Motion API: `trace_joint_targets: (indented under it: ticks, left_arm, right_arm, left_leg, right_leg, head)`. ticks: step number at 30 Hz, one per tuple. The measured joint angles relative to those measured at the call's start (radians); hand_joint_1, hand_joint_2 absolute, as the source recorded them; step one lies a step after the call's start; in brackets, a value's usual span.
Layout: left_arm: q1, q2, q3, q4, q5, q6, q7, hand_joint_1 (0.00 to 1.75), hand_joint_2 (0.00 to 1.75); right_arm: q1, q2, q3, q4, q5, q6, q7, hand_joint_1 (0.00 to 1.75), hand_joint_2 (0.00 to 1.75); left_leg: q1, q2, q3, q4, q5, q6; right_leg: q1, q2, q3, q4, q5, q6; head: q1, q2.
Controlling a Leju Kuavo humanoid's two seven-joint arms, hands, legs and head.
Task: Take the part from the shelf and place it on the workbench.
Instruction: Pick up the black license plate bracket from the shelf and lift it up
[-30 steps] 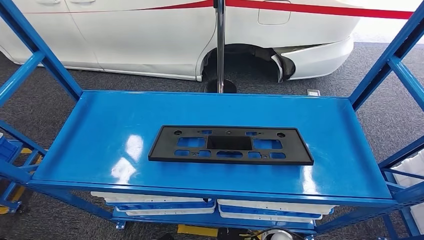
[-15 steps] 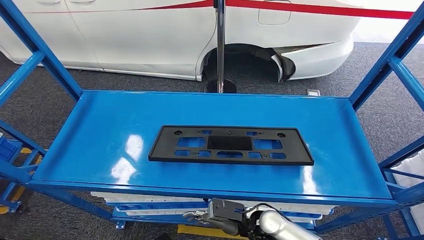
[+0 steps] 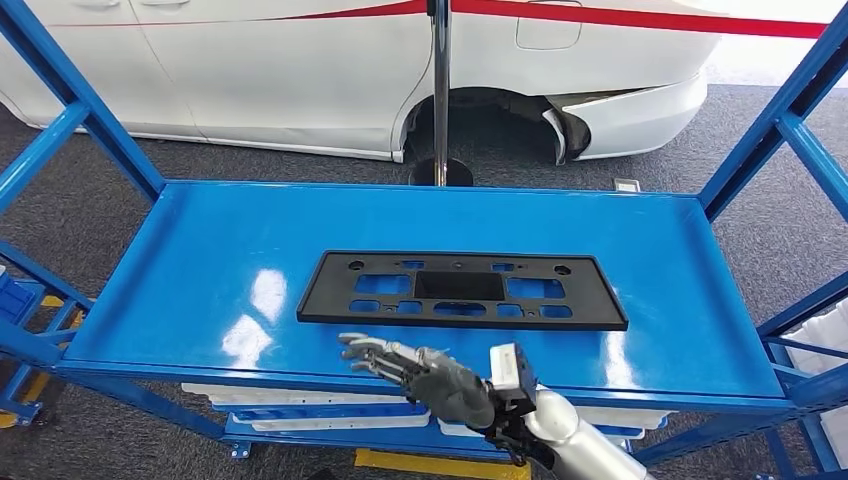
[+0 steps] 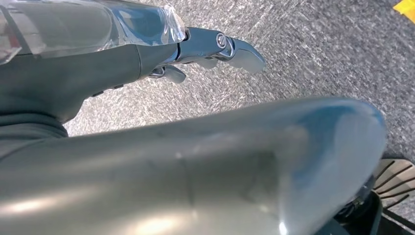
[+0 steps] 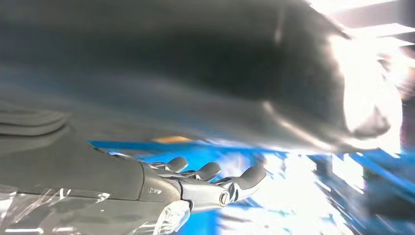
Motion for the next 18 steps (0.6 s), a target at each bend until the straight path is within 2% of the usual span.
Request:
trace_joint_targets:
  ticks: [5,9,11,13,16,18]
  left_arm:
    - [0.008,0.001,0.000,0.000,0.013,0.001,0.000,0.00,0.00]
    - [0.017,0.002,0.003,0.000,0.030,0.019,-0.002,0.00,0.00]
    - [0.026,0.003,0.009,0.000,0.044,0.037,-0.009,0.00,0.00]
    - [0.041,0.004,0.018,0.000,0.059,0.064,-0.017,0.00,0.00]
    - [0.067,0.004,0.033,0.000,0.078,0.106,-0.026,0.00,0.00]
    - [0.080,0.004,0.044,0.000,0.084,0.122,-0.029,0.00,0.00]
  right_arm:
    - [0.039,0.040,-0.152,-0.012,-0.072,-0.011,-0.004,0.00,0.00]
    - [0.066,0.071,-0.240,-0.016,-0.134,-0.107,-0.004,0.00,1.75]
    - [0.082,0.091,-0.294,-0.024,-0.132,-0.211,-0.002,0.00,1.75]
    - [0.099,0.109,-0.350,-0.051,-0.035,-0.425,0.023,0.00,1.75]
    - [0.112,0.124,-0.394,-0.115,0.277,-0.908,0.141,0.00,1.75]
    - [0.118,0.133,-0.399,-0.153,0.447,-1.140,0.221,0.00,1.75]
  left_leg:
    - [0.000,0.000,0.000,0.000,0.000,0.000]
    - [0.000,0.000,0.000,0.000,0.000,0.000]
    - [0.000,0.000,0.000,0.000,0.000,0.000]
    - [0.000,0.000,0.000,0.000,0.000,0.000]
    - [0.000,0.000,0.000,0.000,0.000,0.000]
    - [0.000,0.001,0.000,0.000,0.000,0.000]
  right_leg:
    - [0.000,0.000,0.000,0.000,0.000,0.000]
    - [0.000,0.000,0.000,0.000,0.000,0.000]
    - [0.000,0.000,0.000,0.000,0.000,0.000]
    - [0.000,0.000,0.000,0.000,0.000,0.000]
    - [0.000,0.000,-0.001,0.000,0.000,0.000]
    - [0.000,0.001,-0.001,0.000,0.000,0.000]
  head:
    - [0.000,0.000]
    - [0.000,0.000]
    - [0.000,0.000]
    - [0.000,0.000]
    - [0.000,0.000]
    - [0.000,0.000]
